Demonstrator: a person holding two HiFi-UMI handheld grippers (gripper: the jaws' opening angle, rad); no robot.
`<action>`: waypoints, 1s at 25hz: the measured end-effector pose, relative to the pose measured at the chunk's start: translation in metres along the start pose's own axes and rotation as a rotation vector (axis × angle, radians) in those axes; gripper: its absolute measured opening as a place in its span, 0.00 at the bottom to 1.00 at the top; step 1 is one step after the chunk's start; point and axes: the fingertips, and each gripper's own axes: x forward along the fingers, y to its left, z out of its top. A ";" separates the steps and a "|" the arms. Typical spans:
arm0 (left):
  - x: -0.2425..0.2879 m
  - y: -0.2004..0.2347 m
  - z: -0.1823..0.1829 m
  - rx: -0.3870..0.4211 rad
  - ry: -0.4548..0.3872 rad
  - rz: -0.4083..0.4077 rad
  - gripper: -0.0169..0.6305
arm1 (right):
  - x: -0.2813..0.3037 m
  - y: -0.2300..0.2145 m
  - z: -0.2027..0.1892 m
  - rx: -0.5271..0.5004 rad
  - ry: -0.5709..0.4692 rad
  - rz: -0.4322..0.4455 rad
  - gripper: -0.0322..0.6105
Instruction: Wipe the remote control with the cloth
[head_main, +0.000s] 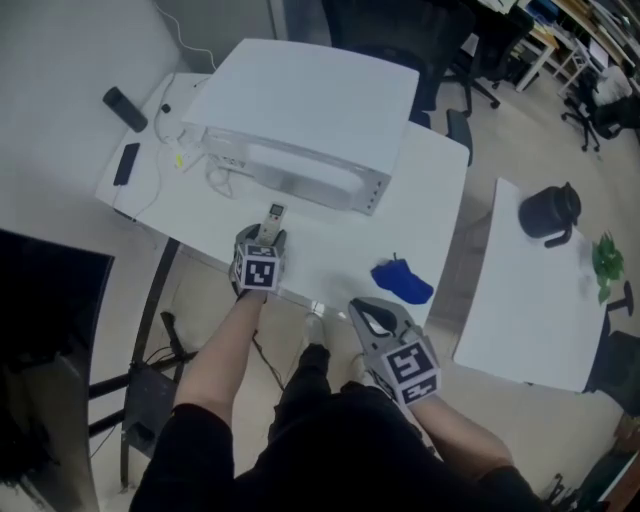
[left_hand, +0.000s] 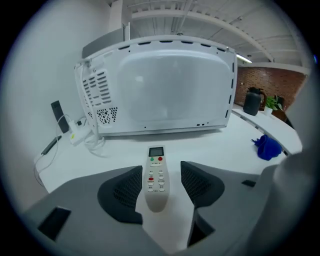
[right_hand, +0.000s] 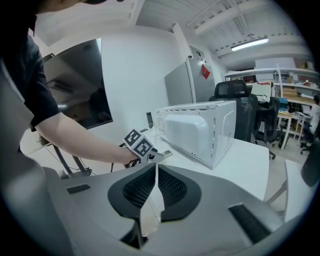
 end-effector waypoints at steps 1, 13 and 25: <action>0.006 0.002 -0.003 -0.007 0.017 0.000 0.41 | 0.002 -0.002 0.000 0.011 0.004 -0.006 0.08; 0.028 0.000 -0.019 -0.007 0.109 -0.032 0.39 | 0.010 -0.016 -0.003 0.048 0.024 -0.025 0.08; -0.004 -0.009 -0.005 0.053 0.024 -0.027 0.34 | -0.004 -0.033 -0.017 0.028 0.035 -0.062 0.10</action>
